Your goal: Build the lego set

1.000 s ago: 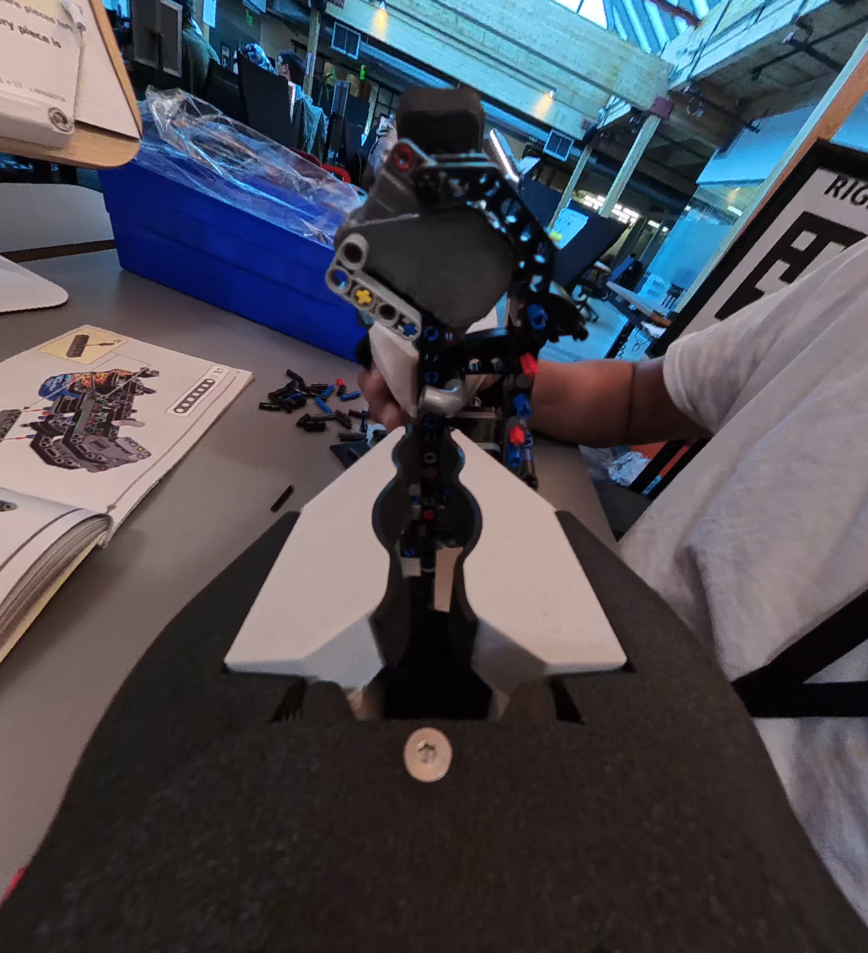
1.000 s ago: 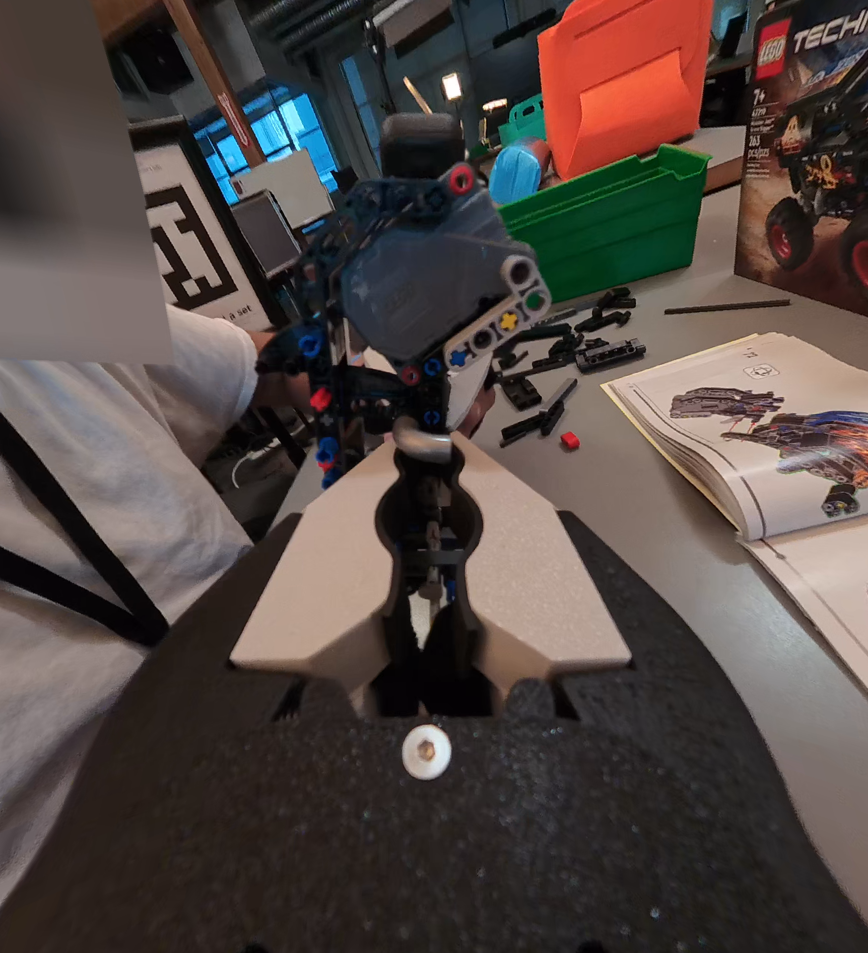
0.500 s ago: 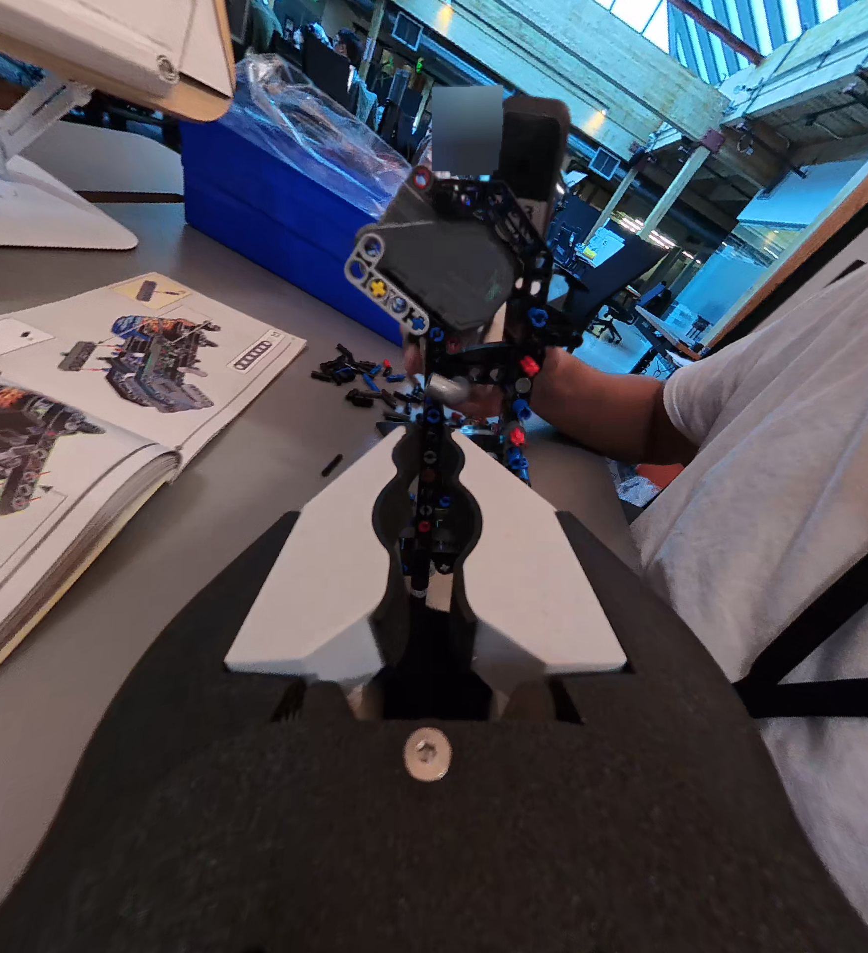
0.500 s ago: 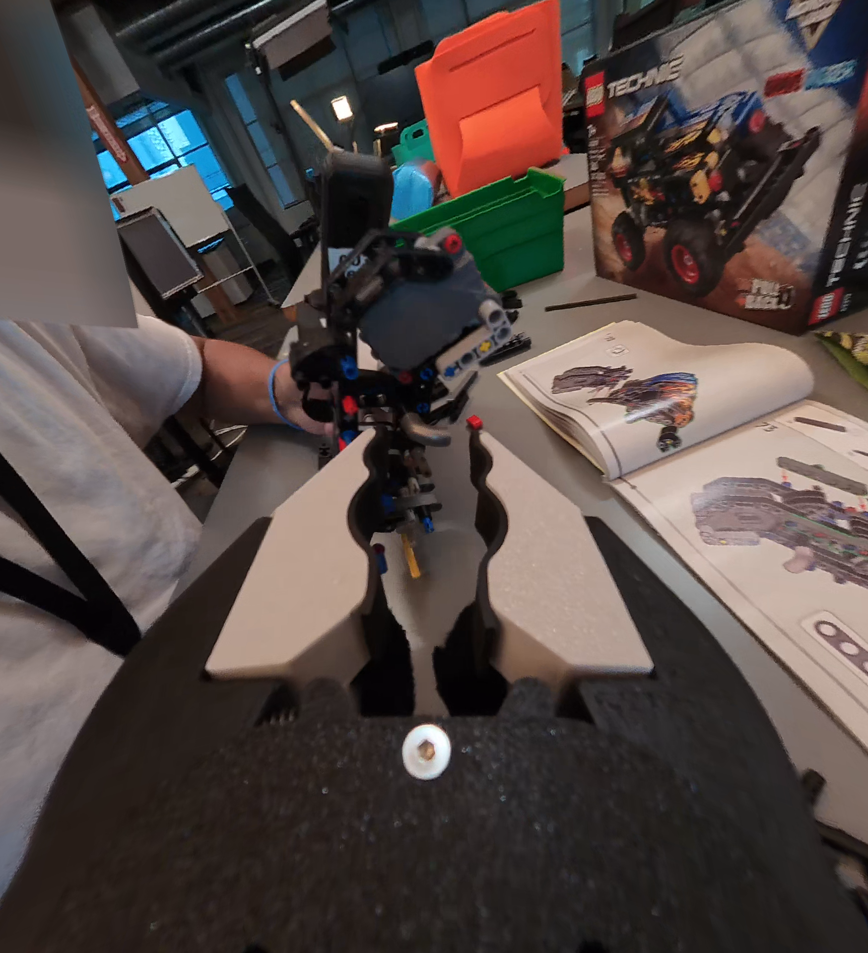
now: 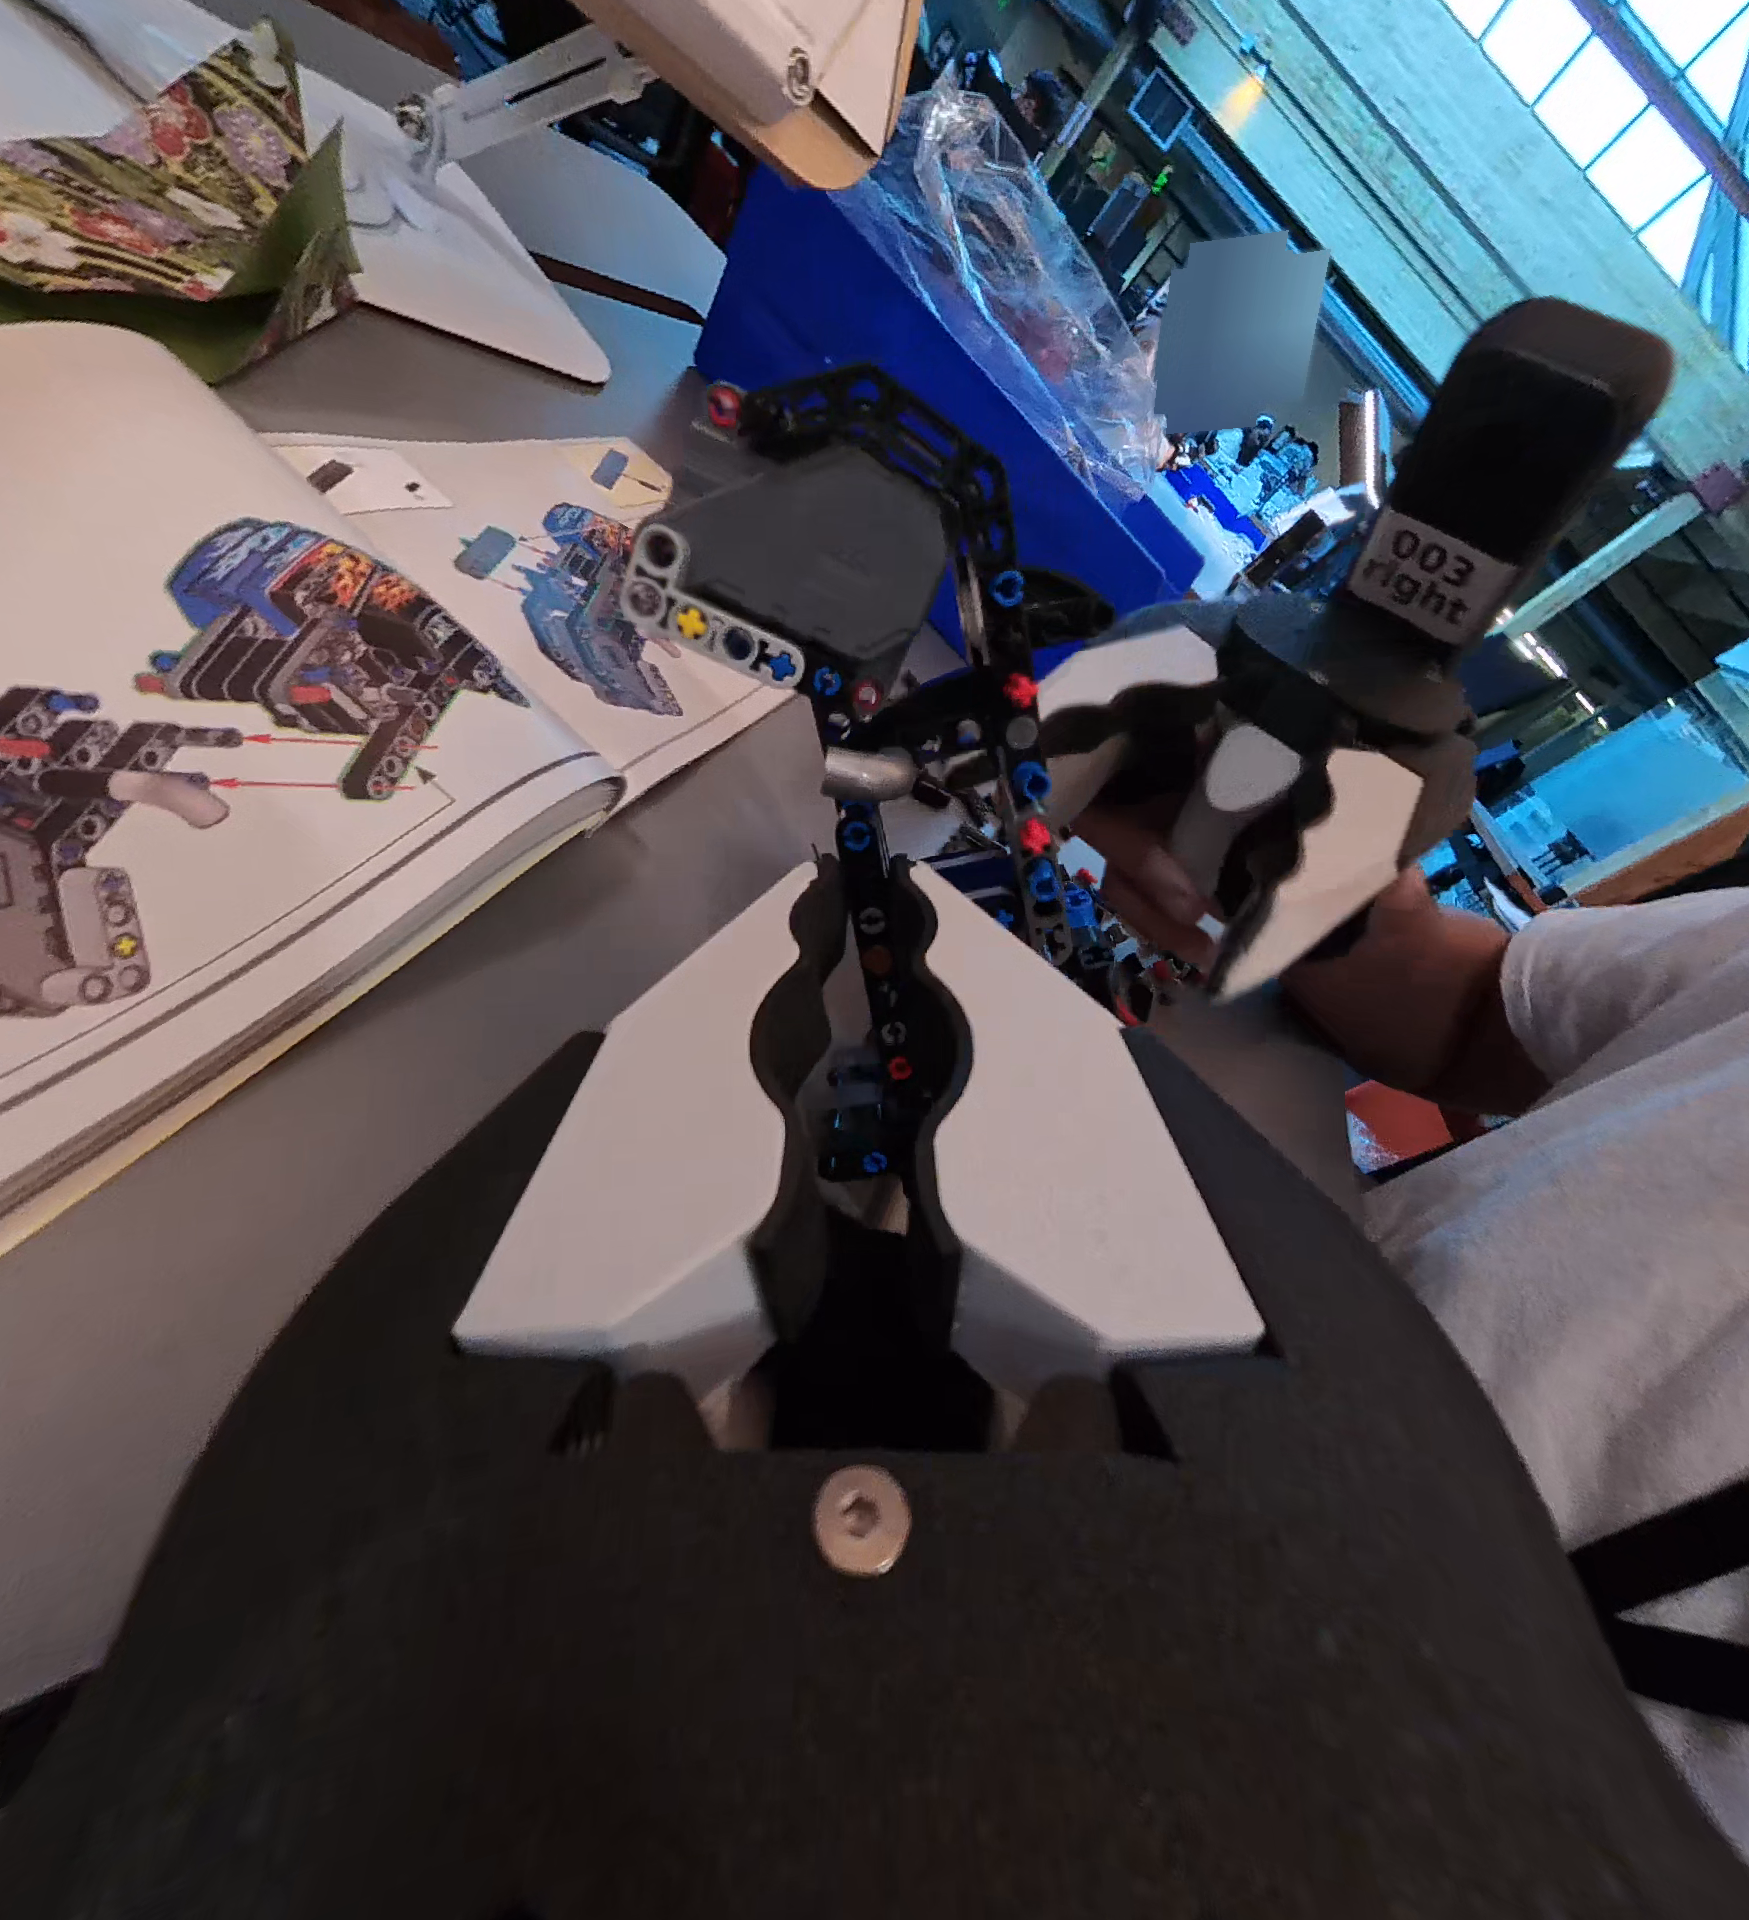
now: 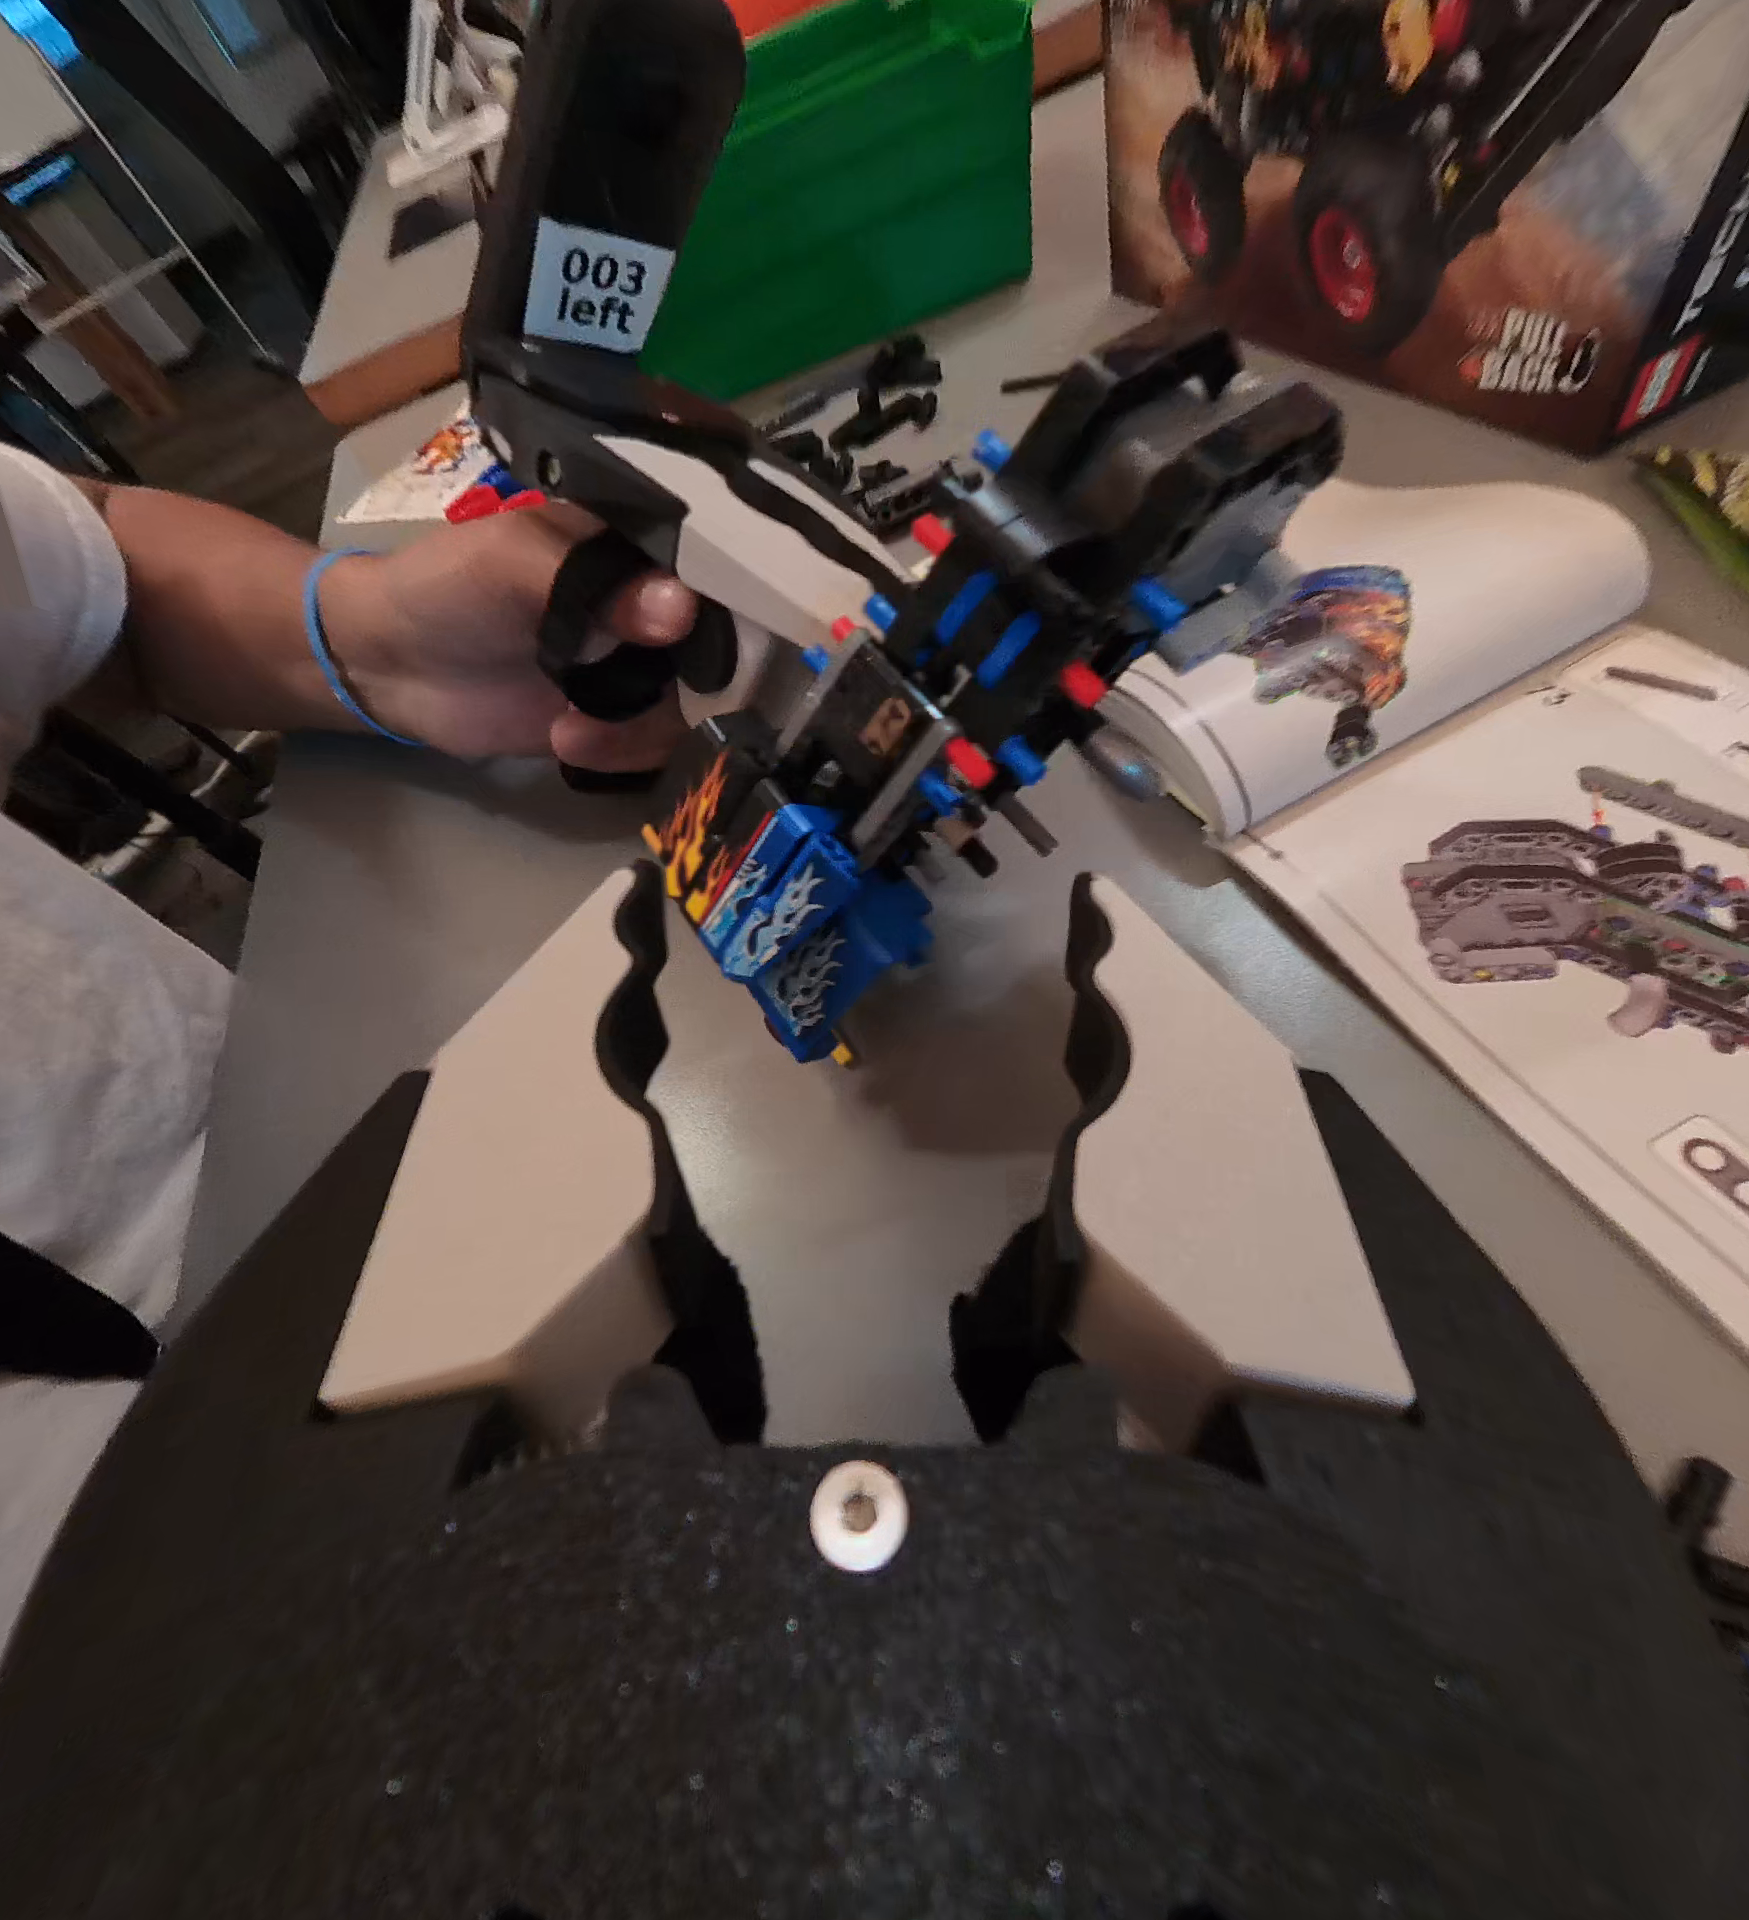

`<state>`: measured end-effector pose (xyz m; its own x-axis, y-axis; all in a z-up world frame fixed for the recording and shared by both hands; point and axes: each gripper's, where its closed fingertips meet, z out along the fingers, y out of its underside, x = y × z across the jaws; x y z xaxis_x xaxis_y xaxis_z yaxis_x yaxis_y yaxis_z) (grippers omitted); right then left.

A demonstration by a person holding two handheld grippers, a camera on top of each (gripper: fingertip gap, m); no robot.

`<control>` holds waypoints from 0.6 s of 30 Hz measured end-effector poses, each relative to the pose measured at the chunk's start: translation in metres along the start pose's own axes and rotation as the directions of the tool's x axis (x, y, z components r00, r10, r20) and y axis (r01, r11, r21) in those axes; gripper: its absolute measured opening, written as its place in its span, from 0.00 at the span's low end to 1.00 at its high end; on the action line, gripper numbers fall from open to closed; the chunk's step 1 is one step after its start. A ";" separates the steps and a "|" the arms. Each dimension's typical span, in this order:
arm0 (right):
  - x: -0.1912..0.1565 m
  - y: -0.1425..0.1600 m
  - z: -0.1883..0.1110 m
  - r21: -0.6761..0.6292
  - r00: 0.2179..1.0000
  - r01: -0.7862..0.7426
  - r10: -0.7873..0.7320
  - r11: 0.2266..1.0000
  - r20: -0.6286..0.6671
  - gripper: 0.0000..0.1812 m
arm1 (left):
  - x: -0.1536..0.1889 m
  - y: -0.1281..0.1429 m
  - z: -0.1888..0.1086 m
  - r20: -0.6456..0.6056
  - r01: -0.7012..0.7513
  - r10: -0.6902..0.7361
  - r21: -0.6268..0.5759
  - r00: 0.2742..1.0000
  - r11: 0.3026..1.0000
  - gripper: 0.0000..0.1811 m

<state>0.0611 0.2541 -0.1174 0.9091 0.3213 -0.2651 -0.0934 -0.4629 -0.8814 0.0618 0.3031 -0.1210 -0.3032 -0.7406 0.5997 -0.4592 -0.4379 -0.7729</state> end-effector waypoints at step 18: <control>-0.004 -0.024 0.019 0.119 0.971 -0.239 0.234 0.964 0.056 0.45 | 0.043 -0.003 -0.006 0.100 -0.304 0.298 0.056 0.949 0.951 0.04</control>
<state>0.0518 0.2798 -0.1031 0.8377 0.2503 -0.4855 -0.3556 -0.4246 -0.8326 0.0448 0.2757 -0.0914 -0.3414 -0.8843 0.3186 -0.2981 -0.2196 -0.9289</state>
